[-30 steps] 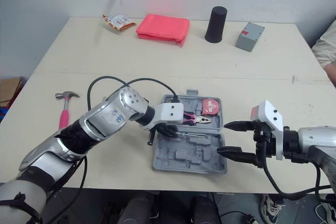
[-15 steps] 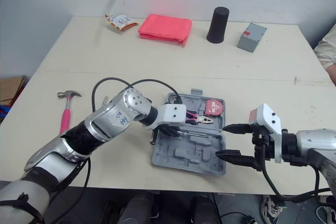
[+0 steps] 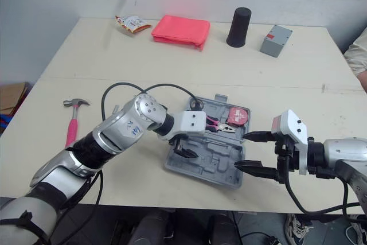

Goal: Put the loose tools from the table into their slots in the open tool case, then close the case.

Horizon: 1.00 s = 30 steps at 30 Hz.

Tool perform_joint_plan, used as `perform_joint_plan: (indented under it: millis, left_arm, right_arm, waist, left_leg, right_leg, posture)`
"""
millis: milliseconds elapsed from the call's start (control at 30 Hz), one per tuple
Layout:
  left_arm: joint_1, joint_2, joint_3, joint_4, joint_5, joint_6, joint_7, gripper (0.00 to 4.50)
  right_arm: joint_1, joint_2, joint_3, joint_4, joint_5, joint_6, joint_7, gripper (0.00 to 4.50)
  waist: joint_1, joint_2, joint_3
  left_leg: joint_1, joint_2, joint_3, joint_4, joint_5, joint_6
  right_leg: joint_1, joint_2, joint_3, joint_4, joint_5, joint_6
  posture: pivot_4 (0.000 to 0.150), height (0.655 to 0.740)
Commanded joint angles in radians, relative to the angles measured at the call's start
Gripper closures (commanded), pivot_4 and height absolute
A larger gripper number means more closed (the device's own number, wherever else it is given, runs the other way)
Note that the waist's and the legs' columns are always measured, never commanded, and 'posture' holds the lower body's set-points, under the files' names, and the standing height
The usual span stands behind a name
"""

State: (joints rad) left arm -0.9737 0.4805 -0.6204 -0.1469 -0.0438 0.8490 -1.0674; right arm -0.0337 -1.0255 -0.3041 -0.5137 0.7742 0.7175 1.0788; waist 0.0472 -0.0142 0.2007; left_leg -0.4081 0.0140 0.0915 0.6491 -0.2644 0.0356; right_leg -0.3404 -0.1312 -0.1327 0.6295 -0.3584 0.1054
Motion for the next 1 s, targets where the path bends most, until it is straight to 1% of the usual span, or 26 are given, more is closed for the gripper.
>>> perform_joint_plan:
  millis: [33, 100, 133, 167, 200, 233, 267, 300, 367, 433, 467, 500, 633, 767, 933, 1000]
  left_arm:
    - [0.018, -0.018, 0.133, -0.004, -0.055, -0.054, 0.026, 0.05]
    - [0.078, -0.047, 0.208, 0.045, -0.084, -0.165, 0.059, 0.05]
    - [0.106, -0.065, 0.243, 0.069, -0.106, -0.216, 0.063, 0.30]
    - [0.138, -0.077, 0.275, 0.097, -0.137, -0.266, 0.040, 0.57]
    - [0.168, -0.087, 0.296, 0.122, -0.167, -0.323, 0.004, 0.76]
    - [0.197, -0.098, 0.317, 0.148, -0.200, -0.378, -0.037, 1.21]
    - [0.215, -0.117, 0.344, 0.174, -0.244, -0.363, -0.059, 1.57]
    - [0.222, -0.137, 0.363, 0.211, -0.266, -0.345, -0.055, 2.09]
    - [0.222, -0.164, 0.368, 0.278, -0.254, -0.371, -0.034, 2.83]
    - [0.220, -0.173, 0.346, 0.321, -0.231, -0.390, -0.043, 3.79]
    - [0.220, -0.174, 0.338, 0.332, -0.225, -0.394, -0.050, 4.20]
    - [0.222, -0.175, 0.331, 0.348, -0.218, -0.407, -0.057, 4.42]
    - [0.214, -0.181, 0.326, 0.421, -0.192, -0.461, -0.054, 4.42]
    - [0.211, -0.182, 0.302, 0.466, -0.163, -0.506, -0.083, 4.42]
    - [0.198, -0.189, 0.245, 0.572, -0.074, -0.627, -0.091, 4.42]
    - [0.193, -0.193, 0.232, 0.606, -0.047, -0.648, -0.090, 4.42]
  right_arm:
    - [-0.013, 0.005, 0.004, -0.029, 0.007, -0.015, -0.001, 0.00]
    - [-0.009, 0.006, 0.001, -0.031, 0.012, -0.013, -0.001, 0.00]
    - [-0.008, 0.007, 0.000, -0.031, 0.014, -0.013, -0.002, 0.00]
    - [-0.008, 0.012, -0.001, -0.029, 0.016, -0.013, -0.006, 0.00]
    - [-0.012, 0.019, 0.003, -0.022, 0.014, -0.016, -0.012, 0.00]
    - [-0.023, 0.032, 0.012, -0.009, 0.005, -0.025, -0.020, 0.00]
    - [-0.038, 0.048, 0.023, 0.007, -0.004, -0.033, -0.033, 0.00]
    - [-0.052, 0.063, 0.035, 0.024, -0.018, -0.044, -0.044, 0.00]
    - [-0.065, 0.072, 0.051, 0.043, -0.045, -0.060, -0.045, 0.00]
    - [-0.077, 0.074, 0.058, 0.054, -0.052, -0.063, -0.045, 0.00]
    - [-0.082, 0.075, 0.059, 0.057, -0.052, -0.062, -0.045, 0.00]
    - [-0.084, 0.075, 0.058, 0.059, -0.052, -0.061, -0.045, 0.00]
    - [-0.084, 0.076, 0.056, 0.059, -0.051, -0.060, -0.045, 0.00]
    - [-0.091, 0.086, 0.061, 0.057, -0.048, -0.053, -0.062, 0.00]
    - [-0.095, 0.086, 0.069, 0.050, -0.047, -0.044, -0.066, 0.00]
    - [-0.093, 0.086, 0.068, 0.048, -0.045, -0.042, -0.067, 0.00]
  waist:
    - [-0.002, 0.000, 0.000]
    - [-0.003, 0.001, -0.001]
    - [-0.003, 0.001, -0.001]
    - [-0.003, 0.001, -0.001]
    - [-0.004, 0.001, -0.001]
    - [-0.005, 0.001, -0.001]
    - [-0.006, 0.001, -0.001]
    - [-0.007, 0.001, -0.001]
    - [-0.004, 0.001, -0.001]
    - [0.002, 0.001, -0.001]
    - [0.001, 0.001, -0.001]
    - [0.001, 0.001, -0.001]
    - [0.000, 0.001, -0.001]
    - [-0.002, 0.001, -0.001]
    - [0.001, 0.001, -0.001]
    - [0.000, 0.001, -0.001]
  left_leg:
    - [0.000, 0.000, 0.000, 0.000, 0.000, 0.000]
    - [0.000, 0.000, 0.000, 0.000, 0.000, 0.000]
    - [0.000, 0.000, 0.000, -0.001, 0.000, 0.000]
    - [0.001, 0.000, 0.000, 0.000, 0.000, 0.000]
    - [0.001, 0.000, 0.000, 0.000, 0.000, 0.000]
    - [0.001, 0.000, 0.000, 0.000, 0.000, 0.000]
    - [0.001, 0.000, 0.000, 0.000, 0.000, 0.000]
    - [0.000, 0.000, 0.000, 0.000, 0.000, 0.000]
    - [0.000, 0.000, 0.000, 0.001, 0.000, 0.000]
    - [0.000, -0.001, 0.000, 0.002, 0.000, 0.000]
    - [0.000, -0.002, 0.000, 0.002, 0.000, 0.001]
    - [0.000, -0.002, 0.000, 0.002, -0.001, 0.001]
    - [0.000, -0.002, 0.001, 0.001, -0.001, 0.001]
    - [0.000, -0.001, 0.001, 0.001, -0.001, 0.001]
    - [0.000, -0.002, 0.001, 0.001, -0.001, 0.001]
    - [0.000, -0.002, 0.001, 0.001, -0.001, 0.001]
  right_leg:
    - [0.000, 0.000, 0.000, 0.000, 0.000, 0.000]
    - [0.000, 0.000, 0.000, 0.000, 0.000, 0.000]
    - [0.000, 0.000, 0.000, 0.000, 0.000, 0.000]
    - [0.000, 0.000, 0.000, 0.000, 0.000, 0.000]
    - [0.000, 0.000, 0.000, 0.000, 0.000, 0.000]
    - [0.000, 0.000, 0.000, 0.000, 0.000, 0.000]
    - [0.000, 0.000, -0.001, 0.000, 0.000, 0.000]
    - [0.000, 0.000, -0.001, 0.001, 0.000, 0.000]
    - [0.000, 0.000, -0.001, 0.001, 0.000, 0.000]
    - [0.000, 0.000, -0.001, 0.000, 0.000, 0.000]
    - [0.000, 0.000, -0.001, 0.001, 0.000, 0.000]
    - [0.000, 0.000, -0.001, 0.001, 0.000, 0.001]
    - [0.000, 0.000, -0.001, 0.001, 0.001, 0.001]
    - [0.000, 0.000, -0.001, 0.001, 0.001, 0.001]
    - [0.000, 0.000, -0.002, 0.002, 0.001, 0.001]
    - [0.000, 0.000, -0.001, 0.002, 0.001, 0.001]
  posture:
    - [0.150, 0.7355]
    - [0.150, 0.7355]
    - [0.150, 0.7355]
    - [0.150, 0.7355]
    - [0.150, 0.7355]
    - [0.150, 0.7355]
    - [0.150, 0.7355]
    - [0.150, 0.7355]
    - [0.150, 0.7355]
    - [0.150, 0.7355]
    - [0.150, 0.7355]
    - [0.150, 0.7355]
    - [0.150, 0.7355]
    - [0.150, 0.7355]
    - [0.150, 0.7355]
    - [0.150, 0.7355]
